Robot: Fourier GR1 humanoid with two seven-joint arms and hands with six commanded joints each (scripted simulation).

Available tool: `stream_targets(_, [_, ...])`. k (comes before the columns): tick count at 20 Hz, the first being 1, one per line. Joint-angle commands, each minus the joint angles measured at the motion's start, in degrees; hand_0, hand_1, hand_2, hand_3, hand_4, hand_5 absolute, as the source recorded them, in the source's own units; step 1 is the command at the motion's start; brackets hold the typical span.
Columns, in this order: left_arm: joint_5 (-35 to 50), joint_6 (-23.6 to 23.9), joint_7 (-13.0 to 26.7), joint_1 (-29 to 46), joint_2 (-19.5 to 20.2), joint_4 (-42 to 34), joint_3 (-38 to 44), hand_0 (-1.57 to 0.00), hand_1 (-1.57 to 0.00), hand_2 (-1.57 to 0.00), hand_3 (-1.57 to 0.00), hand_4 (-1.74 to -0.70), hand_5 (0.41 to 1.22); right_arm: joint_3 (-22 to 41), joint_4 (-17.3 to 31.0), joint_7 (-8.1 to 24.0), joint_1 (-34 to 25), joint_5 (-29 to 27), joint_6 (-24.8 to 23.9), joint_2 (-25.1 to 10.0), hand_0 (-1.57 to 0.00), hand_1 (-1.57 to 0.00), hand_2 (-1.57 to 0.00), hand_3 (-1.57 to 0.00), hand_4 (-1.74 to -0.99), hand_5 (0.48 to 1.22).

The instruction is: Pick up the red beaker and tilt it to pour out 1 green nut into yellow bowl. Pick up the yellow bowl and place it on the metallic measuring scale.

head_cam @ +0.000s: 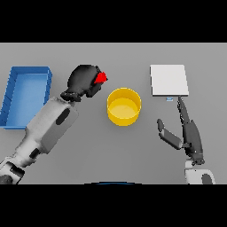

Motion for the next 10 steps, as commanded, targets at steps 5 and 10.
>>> stream_targets(5, [-6.13, -3.65, -0.51, -4.88, 2.03, 2.68, -6.87, -1.57, -1.57, -1.57, -1.57, -1.69, 1.196, -0.21, -0.21, -0.39, 0.27, -0.21, 0.11, -0.24, 0.0, 0.0, 0.0, 0.0, -1.282, 0.705])
stream_targets(10, [-10.65, -11.76, -2.07, -11.89, 3.79, 4.96, -13.85, -1.57, -1.57, -1.57, -1.33, -1.69, 1.213, -0.52, 0.14, -1.67, 0.66, -1.78, 0.12, 0.96, 0.0, 0.0, 0.0, 0.0, -1.288, 0.685])
